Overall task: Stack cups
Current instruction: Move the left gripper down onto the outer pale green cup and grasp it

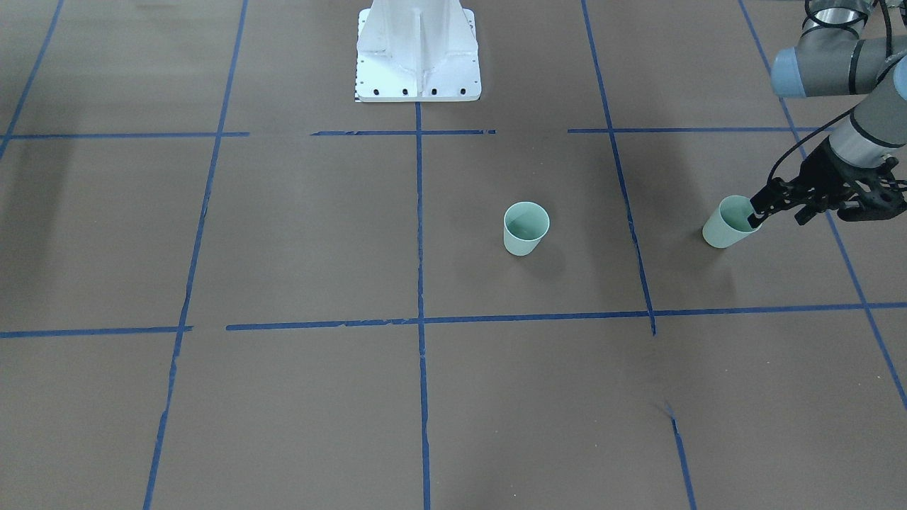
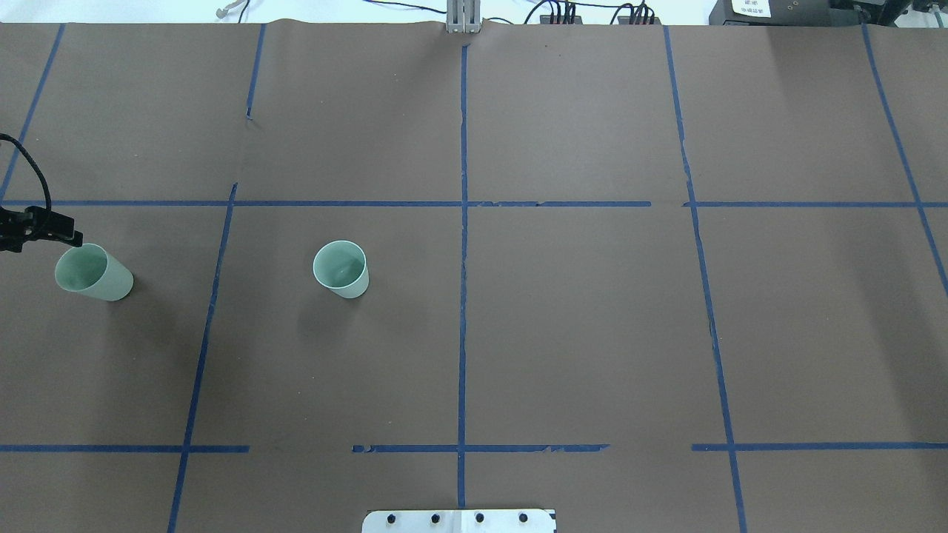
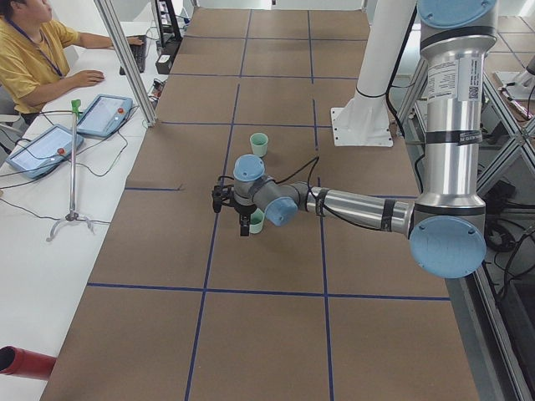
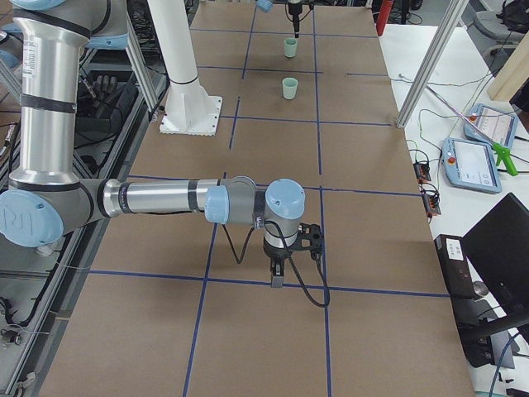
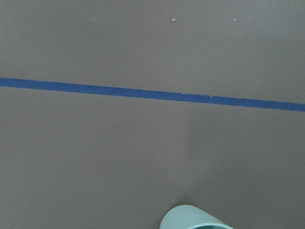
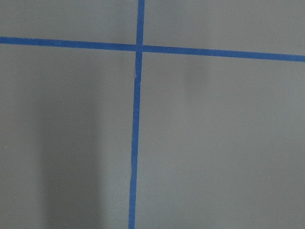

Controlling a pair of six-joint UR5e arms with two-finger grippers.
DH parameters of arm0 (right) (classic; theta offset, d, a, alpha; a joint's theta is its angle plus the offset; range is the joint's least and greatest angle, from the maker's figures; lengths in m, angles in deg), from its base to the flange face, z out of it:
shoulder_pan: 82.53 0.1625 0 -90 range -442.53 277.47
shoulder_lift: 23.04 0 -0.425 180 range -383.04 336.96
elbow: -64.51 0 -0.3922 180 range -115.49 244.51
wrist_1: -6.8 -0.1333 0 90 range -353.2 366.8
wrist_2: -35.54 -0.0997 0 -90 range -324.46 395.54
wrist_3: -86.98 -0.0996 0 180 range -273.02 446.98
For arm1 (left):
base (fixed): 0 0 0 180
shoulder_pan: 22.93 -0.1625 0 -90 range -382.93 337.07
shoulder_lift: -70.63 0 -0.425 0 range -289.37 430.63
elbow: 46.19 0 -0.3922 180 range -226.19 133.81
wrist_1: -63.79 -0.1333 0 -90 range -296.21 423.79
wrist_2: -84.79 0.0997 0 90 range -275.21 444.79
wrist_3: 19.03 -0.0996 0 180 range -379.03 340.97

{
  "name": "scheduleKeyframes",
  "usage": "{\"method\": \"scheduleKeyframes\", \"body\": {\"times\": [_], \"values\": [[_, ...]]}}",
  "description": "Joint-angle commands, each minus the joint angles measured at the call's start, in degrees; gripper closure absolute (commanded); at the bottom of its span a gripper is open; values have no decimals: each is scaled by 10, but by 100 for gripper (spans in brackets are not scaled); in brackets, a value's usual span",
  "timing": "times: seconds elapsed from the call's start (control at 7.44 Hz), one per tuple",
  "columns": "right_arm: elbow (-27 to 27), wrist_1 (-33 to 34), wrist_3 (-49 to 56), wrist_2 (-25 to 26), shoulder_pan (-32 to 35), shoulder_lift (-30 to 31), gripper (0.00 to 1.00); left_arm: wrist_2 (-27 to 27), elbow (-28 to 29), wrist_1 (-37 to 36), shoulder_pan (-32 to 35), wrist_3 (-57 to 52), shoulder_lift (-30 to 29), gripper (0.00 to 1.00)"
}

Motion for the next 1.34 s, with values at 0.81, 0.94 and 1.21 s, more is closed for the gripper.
{"method": "scheduleKeyframes", "body": {"times": [0.81,0.94,1.21], "values": [[0,0,0,0,0,0,0,1,6,21,-44,8,20,99],[0,0,0,0,0,0,0,0,1,21,-44,8,20,100],[0,0,0,0,0,0,0,-57,1,18,-43,2,15,100]]}}
